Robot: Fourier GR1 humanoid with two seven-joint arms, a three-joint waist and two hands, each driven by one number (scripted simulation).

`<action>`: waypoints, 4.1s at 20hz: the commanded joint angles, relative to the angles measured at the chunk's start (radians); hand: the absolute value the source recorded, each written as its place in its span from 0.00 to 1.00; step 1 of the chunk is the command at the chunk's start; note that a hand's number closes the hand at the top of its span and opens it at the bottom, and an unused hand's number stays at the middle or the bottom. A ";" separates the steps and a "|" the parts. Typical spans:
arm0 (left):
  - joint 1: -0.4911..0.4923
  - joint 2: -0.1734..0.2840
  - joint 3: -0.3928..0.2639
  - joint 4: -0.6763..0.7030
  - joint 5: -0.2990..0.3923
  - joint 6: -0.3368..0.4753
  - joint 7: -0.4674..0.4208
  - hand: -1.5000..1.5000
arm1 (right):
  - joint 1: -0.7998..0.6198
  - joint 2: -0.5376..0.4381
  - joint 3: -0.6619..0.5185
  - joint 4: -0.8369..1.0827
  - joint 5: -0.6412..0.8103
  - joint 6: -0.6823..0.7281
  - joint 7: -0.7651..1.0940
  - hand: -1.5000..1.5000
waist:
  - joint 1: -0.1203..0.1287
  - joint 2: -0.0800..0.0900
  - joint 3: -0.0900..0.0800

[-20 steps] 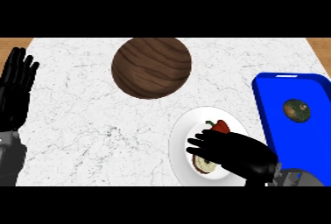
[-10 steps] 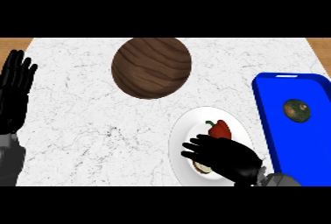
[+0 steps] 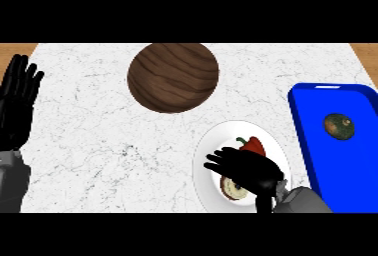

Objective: Pick the cupcake from the plate and place it in the bowl

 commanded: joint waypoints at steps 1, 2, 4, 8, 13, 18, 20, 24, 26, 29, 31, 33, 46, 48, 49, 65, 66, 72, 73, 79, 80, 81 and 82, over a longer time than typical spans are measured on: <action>0.000 -0.037 -0.028 -0.033 -0.044 0.029 0.014 0.50 | -0.032 0.007 -0.028 0.059 0.042 -0.004 -0.043 0.00 | 0.000 0.000 0.000; 0.009 -0.033 -0.003 0.009 -0.018 0.000 -0.015 0.50 | 0.013 -0.048 -0.042 0.038 0.040 -0.053 -0.100 0.00 | -0.002 0.000 0.000; -0.011 -0.023 0.010 0.075 -0.030 -0.006 -0.059 0.50 | -0.018 0.056 0.004 0.088 0.051 -0.101 -0.092 1.00 | -0.001 0.001 0.000; 0.087 -0.061 -0.018 -0.071 -0.042 0.017 -0.027 0.50 | 0.013 0.029 -0.029 0.116 0.060 -0.222 -0.180 1.00 | 0.003 -0.001 0.000; 0.052 -0.031 0.017 -0.070 -0.028 -0.013 0.008 0.50 | -0.012 0.050 -0.069 0.099 0.080 -0.201 -0.210 1.00 | 0.000 -0.001 0.000; 0.040 -0.008 0.046 0.006 -0.010 -0.043 -0.040 0.50 | -0.001 -0.009 -0.288 0.098 0.049 -0.187 -0.055 1.00 | -0.011 -0.001 0.000; 0.009 -0.011 0.041 -0.005 -0.022 -0.010 0.000 0.50 | -0.006 -0.072 -0.440 0.162 0.052 -0.184 0.062 1.00 | -0.038 0.002 0.001; 0.037 -0.026 0.037 -0.006 -0.026 -0.010 -0.023 0.50 | -0.026 -0.157 -0.687 0.248 0.015 -0.215 0.209 1.00 | -0.033 0.006 0.001; 0.024 -0.029 0.025 -0.015 -0.024 -0.016 -0.014 0.50 | -0.062 -0.172 -0.727 0.262 0.033 -0.242 0.266 1.00 | -0.011 0.003 0.001; 0.001 -0.010 0.032 0.011 -0.020 -0.027 0.013 0.50 | -0.099 -0.213 -0.783 0.197 0.020 -0.241 0.307 1.00 | -0.012 -0.001 0.000; 0.021 -0.027 0.024 -0.025 -0.021 -0.019 0.016 0.50 | -0.095 -0.216 -0.805 0.113 -0.003 -0.207 0.340 1.00 | -0.010 -0.004 -0.001; 0.013 0.006 0.079 0.044 0.012 -0.053 -0.026 0.50 | -0.119 -0.264 -0.842 0.036 -0.063 -0.140 0.304 1.00 | -0.018 -0.004 -0.002; 0.015 -0.016 0.033 -0.006 -0.029 -0.035 0.000 0.50 | -0.424 -0.061 -0.901 -0.233 -0.404 0.096 0.510 1.00 | 0.002 -0.005 -0.001; 0.002 -0.035 0.031 0.028 -0.035 -0.024 -0.023 0.50 | -0.458 0.000 -0.843 -0.281 -0.403 0.105 0.601 1.00 | -0.001 -0.003 -0.001; -0.050 -0.019 0.026 0.037 -0.021 -0.037 0.030 0.50 | -0.527 0.037 -0.810 -0.219 -0.372 0.048 0.629 1.00 | 0.007 0.000 -0.001; -0.032 -0.032 0.033 0.032 -0.040 -0.030 -0.008 0.50 | -0.884 0.236 -0.612 0.280 -0.289 -0.115 0.792 1.00 | 0.022 0.007 -0.001; -0.021 -0.032 0.034 0.043 -0.027 -0.053 -0.023 0.50 | -0.900 0.261 -0.617 0.316 -0.292 -0.134 0.807 1.00 | 0.022 0.006 -0.001; 0.010 -0.049 0.024 0.002 -0.040 -0.042 -0.026 0.50 | -0.966 0.266 -0.609 0.552 -0.283 -0.241 0.716 1.00 | 0.020 0.004 -0.001; -0.008 -0.040 0.007 -0.027 -0.040 -0.050 0.009 0.50 | -0.925 0.268 -0.519 0.603 -0.304 -0.349 0.727 1.00 | 0.041 0.008 -0.001; -0.044 -0.041 0.016 0.032 -0.054 -0.043 -0.027 0.50 | -1.002 0.269 -0.448 0.862 -0.243 -0.508 0.708 1.00 | 0.043 0.015 -0.001; -0.072 -0.045 0.016 0.060 -0.047 -0.043 -0.023 0.50 | -0.970 0.269 -0.418 0.898 -0.254 -0.534 0.692 1.00 | 0.044 0.017 -0.001; -0.033 -0.080 -0.014 0.019 -0.064 -0.024 -0.022 0.50 | -0.995 0.269 -0.459 0.938 -0.288 -0.579 0.741 1.00 | 0.051 0.016 -0.001; -0.055 -0.066 -0.017 -0.008 -0.057 -0.022 0.045 0.50 | -0.973 0.269 -0.439 0.933 -0.304 -0.609 0.755 1.00 | 0.043 0.010 0.000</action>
